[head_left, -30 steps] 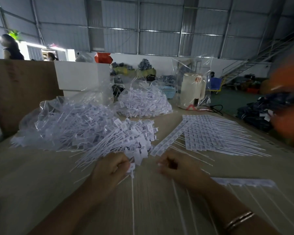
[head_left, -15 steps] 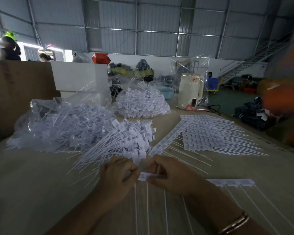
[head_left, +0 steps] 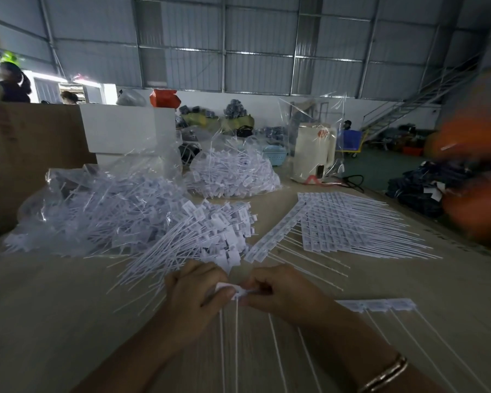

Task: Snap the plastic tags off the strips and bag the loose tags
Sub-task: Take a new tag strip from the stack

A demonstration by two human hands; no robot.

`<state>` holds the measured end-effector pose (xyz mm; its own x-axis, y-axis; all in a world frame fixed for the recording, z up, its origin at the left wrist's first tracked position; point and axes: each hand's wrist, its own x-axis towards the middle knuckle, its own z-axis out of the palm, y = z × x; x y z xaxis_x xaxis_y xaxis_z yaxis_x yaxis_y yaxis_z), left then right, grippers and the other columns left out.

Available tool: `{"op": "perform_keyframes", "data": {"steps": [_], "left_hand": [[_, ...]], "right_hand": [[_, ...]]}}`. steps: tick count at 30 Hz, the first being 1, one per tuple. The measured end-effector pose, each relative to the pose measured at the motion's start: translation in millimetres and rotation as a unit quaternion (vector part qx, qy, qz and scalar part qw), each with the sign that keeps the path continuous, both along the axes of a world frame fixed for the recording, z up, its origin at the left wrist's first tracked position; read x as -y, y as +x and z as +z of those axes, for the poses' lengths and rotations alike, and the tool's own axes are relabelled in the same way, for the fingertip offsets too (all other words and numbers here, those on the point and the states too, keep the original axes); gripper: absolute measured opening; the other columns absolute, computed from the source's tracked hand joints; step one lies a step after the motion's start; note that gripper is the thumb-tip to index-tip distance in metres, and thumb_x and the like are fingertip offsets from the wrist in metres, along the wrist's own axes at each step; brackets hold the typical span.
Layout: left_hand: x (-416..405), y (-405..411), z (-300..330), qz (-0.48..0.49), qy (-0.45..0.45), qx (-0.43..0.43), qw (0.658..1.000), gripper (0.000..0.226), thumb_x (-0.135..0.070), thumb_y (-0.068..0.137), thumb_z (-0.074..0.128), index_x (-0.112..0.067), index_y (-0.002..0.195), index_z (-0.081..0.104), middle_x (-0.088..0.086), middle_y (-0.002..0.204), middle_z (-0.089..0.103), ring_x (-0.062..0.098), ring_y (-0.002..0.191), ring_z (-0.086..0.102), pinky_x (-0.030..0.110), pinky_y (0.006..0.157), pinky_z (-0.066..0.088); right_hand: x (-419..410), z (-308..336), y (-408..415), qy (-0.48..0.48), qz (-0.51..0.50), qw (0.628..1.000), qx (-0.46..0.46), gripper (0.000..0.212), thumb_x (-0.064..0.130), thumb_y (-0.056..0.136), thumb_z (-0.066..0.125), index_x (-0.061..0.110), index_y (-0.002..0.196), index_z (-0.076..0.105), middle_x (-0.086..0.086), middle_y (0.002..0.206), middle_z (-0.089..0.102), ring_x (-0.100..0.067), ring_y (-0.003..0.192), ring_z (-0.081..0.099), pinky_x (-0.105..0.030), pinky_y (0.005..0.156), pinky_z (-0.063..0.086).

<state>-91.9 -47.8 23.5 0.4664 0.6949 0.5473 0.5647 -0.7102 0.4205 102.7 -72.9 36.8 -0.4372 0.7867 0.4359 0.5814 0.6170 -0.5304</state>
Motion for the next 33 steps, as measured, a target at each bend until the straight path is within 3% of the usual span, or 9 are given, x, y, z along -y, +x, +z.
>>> {"op": "perform_keyframes", "data": {"steps": [5,8,12,15,18,20,25,30,33], "left_hand": [[1.2,-10.1,4.4,-0.013,0.028,0.032,0.999,0.028,-0.051,0.081,0.039,-0.03,0.073,0.054,-0.017,0.075,0.056,-0.004,0.087,0.044,0.04,0.079,0.033],[-2.6,-25.4,6.6,0.03,0.001,0.041,0.999,0.024,-0.05,0.077,0.038,-0.037,0.065,0.054,-0.022,0.078,0.057,-0.004,0.093,0.043,0.041,0.082,0.03],[3.4,-15.3,3.7,0.104,0.059,-0.071,0.99,0.039,-0.046,0.08,0.032,-0.031,0.081,0.068,-0.018,0.096,0.057,0.013,0.101,0.05,0.044,0.083,0.034],[11.0,-2.9,5.4,0.118,0.091,-0.068,0.987,0.043,-0.048,0.083,0.03,-0.028,0.09,0.067,-0.013,0.1,0.057,0.009,0.101,0.046,0.039,0.083,0.034],[11.0,5.1,5.8,0.089,0.018,-0.067,0.994,0.06,-0.062,0.078,0.019,-0.027,0.089,0.067,-0.018,0.099,0.054,0.003,0.1,0.04,0.037,0.09,0.032],[8.4,8.2,1.7,0.074,-0.005,-0.116,0.99,0.068,-0.066,0.071,0.012,-0.029,0.085,0.067,-0.021,0.096,0.052,0.0,0.1,0.036,0.034,0.093,0.03],[-2.2,4.5,0.2,0.065,-0.03,-0.068,0.995,0.062,-0.061,0.07,0.016,-0.025,0.076,0.065,-0.017,0.081,0.055,0.003,0.095,0.041,0.037,0.09,0.033],[-5.9,-3.5,1.4,0.088,-0.028,-0.03,0.995,0.03,-0.041,0.079,0.035,-0.025,0.069,0.058,-0.022,0.07,0.046,0.006,0.092,0.043,0.036,0.087,0.031],[-6.7,-8.3,-2.0,0.111,0.014,-0.05,0.992,0.051,-0.052,0.079,0.021,-0.026,0.077,0.064,-0.022,0.077,0.053,0.0,0.094,0.038,0.03,0.08,0.021]], "right_hand": [[-3.8,1.0,12.0,-0.141,-0.055,0.987,-0.059,0.016,0.017,0.091,0.059,0.011,0.079,0.069,0.016,0.062,0.065,0.002,0.056,0.06,-0.021,0.061,0.051],[-1.6,5.4,25.3,-0.116,-0.106,0.988,0.008,0.009,0.026,0.089,0.061,0.02,0.09,0.067,0.016,0.067,0.061,0.009,0.061,0.055,-0.009,0.06,0.044],[4.3,2.5,1.3,-0.079,-0.086,0.99,0.074,0.033,0.035,0.081,0.067,0.035,0.11,0.052,0.011,0.067,0.051,0.004,0.06,0.047,-0.013,0.056,0.036],[4.7,1.6,-17.6,-0.015,-0.06,0.992,0.113,0.048,0.036,0.08,0.067,0.031,0.119,0.041,0.004,0.069,0.055,-0.002,0.057,0.045,-0.02,0.054,0.034],[7.3,3.3,-22.1,0.016,-0.048,0.993,0.102,0.052,0.037,0.079,0.068,0.026,0.12,0.038,0.003,0.08,0.065,-0.008,0.068,0.056,-0.027,0.059,0.04],[8.9,3.9,-24.2,0.022,-0.041,0.994,0.097,0.053,0.035,0.079,0.068,0.024,0.121,0.039,0.008,0.078,0.064,-0.008,0.071,0.058,-0.025,0.059,0.036],[7.7,10.2,-14.1,-0.019,-0.056,0.995,0.075,0.041,0.047,0.077,0.067,0.032,0.109,0.046,0.018,0.081,0.056,0.005,0.073,0.053,-0.014,0.059,0.038],[4.6,21.7,-10.4,-0.031,-0.071,0.985,0.152,0.018,0.038,0.084,0.063,0.032,0.094,0.049,0.011,0.091,0.058,-0.007,0.08,0.054,-0.025,0.067,0.042],[0.1,20.5,-15.3,-0.028,-0.064,0.983,0.168,0.022,0.036,0.082,0.065,0.025,0.096,0.053,0.006,0.093,0.06,-0.011,0.082,0.053,-0.028,0.068,0.042]]}}
